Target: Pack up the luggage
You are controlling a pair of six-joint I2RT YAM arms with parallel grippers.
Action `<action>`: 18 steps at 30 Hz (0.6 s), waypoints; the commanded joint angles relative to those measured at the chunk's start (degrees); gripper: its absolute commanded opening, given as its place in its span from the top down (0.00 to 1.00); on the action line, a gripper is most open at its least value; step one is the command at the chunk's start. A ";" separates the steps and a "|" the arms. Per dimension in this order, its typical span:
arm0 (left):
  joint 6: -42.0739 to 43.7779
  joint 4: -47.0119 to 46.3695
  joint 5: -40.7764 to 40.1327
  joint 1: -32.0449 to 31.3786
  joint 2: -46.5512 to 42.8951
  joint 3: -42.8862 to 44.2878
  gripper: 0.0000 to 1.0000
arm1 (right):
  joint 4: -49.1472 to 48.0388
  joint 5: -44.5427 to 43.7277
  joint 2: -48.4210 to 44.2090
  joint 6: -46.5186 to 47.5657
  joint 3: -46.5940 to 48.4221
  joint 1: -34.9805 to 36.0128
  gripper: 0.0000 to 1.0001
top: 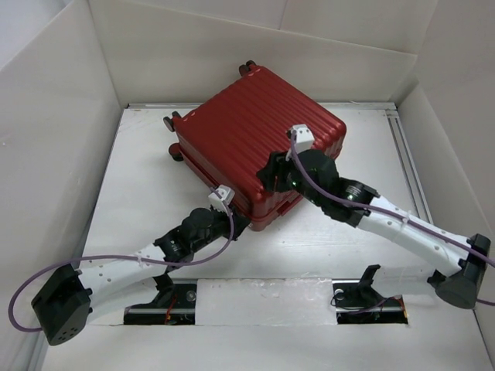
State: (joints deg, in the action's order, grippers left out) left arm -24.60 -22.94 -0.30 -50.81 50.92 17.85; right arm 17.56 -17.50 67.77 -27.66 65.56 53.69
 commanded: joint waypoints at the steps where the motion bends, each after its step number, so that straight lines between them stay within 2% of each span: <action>1: 1.92 -3.34 -7.34 0.97 -0.55 2.63 1.00 | -2.44 2.47 4.73 3.40 6.06 -0.25 0.43; 3: 1.22 -2.12 -10.67 0.97 -2.31 2.63 1.00 | -2.44 1.25 6.75 4.80 6.94 -0.25 0.40; 5: 0.52 -1.41 -12.79 0.97 -3.45 2.11 1.00 | -2.44 1.24 9.21 5.77 7.48 -0.25 0.28; 8: -1.06 0.18 -16.48 0.97 -4.07 1.49 1.00 | -3.06 1.76 11.50 8.76 7.48 -0.25 0.27; 11: -2.99 1.41 -19.65 0.97 -4.07 1.49 1.00 | -1.84 -0.34 14.67 9.99 7.48 -0.25 0.36; 12: -3.69 2.45 -20.79 0.97 -4.07 1.49 1.00 | -1.13 -0.35 15.81 9.99 7.48 -0.25 0.43; 16: -7.11 7.10 -25.71 2.54 -4.07 2.54 1.00 | -0.07 1.14 17.13 10.52 5.46 -1.48 0.52; 18: -8.35 7.73 -26.25 4.22 -4.07 3.07 1.00 | -0.07 2.38 17.13 10.52 3.36 -2.28 0.53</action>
State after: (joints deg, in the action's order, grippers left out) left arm -31.09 -16.88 -12.12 -50.85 47.37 18.15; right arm 10.31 -17.87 82.56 -17.69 72.82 52.34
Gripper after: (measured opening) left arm 0.006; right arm 0.474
